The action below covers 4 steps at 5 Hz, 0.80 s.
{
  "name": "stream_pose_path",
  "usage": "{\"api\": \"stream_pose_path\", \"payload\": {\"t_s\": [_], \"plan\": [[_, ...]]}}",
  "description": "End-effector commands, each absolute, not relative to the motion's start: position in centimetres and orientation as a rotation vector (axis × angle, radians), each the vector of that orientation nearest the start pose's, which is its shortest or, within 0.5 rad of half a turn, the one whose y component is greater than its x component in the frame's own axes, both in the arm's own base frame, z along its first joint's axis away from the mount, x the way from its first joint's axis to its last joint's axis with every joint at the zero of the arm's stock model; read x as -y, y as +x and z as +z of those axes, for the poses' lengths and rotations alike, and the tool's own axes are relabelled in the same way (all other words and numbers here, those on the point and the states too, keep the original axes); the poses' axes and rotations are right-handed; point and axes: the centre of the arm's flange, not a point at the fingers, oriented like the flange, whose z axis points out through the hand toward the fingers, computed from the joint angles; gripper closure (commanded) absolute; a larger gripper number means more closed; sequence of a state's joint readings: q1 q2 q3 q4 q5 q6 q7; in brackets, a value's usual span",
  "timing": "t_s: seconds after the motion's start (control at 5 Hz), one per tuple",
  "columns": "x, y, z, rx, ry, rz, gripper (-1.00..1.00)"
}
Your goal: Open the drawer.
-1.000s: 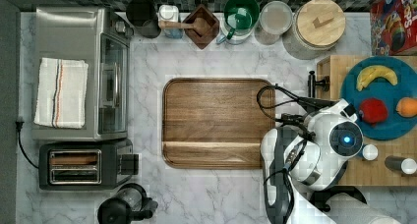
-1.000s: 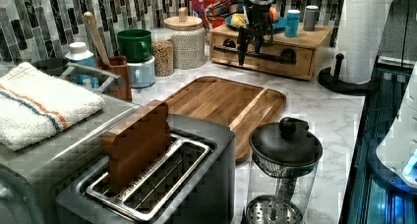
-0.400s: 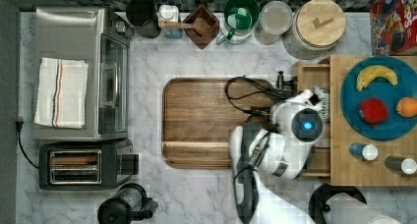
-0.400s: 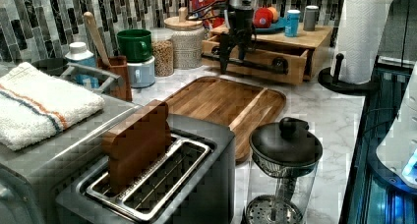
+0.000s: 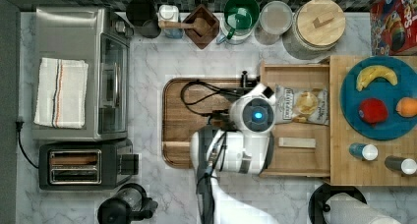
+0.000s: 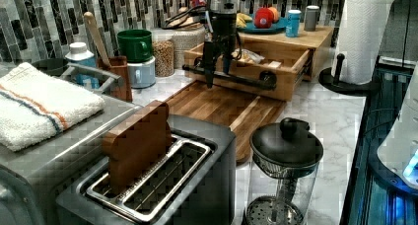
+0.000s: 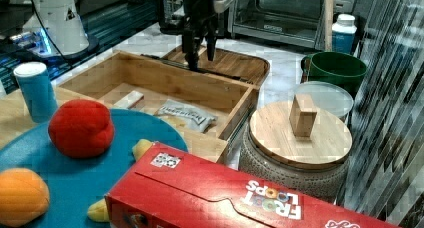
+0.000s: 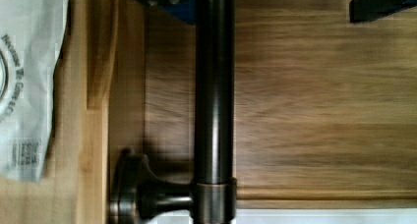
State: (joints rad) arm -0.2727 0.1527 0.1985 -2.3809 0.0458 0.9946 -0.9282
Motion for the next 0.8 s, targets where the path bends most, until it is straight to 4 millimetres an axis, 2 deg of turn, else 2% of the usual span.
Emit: {"api": "stream_pose_path", "payload": {"t_s": [0.2, 0.8], "plan": [[-3.41, 51.49, 28.59, 0.138, -3.074, -0.091, -1.0], [-3.41, 51.49, 28.59, 0.137, -3.074, -0.09, -1.0]]}}
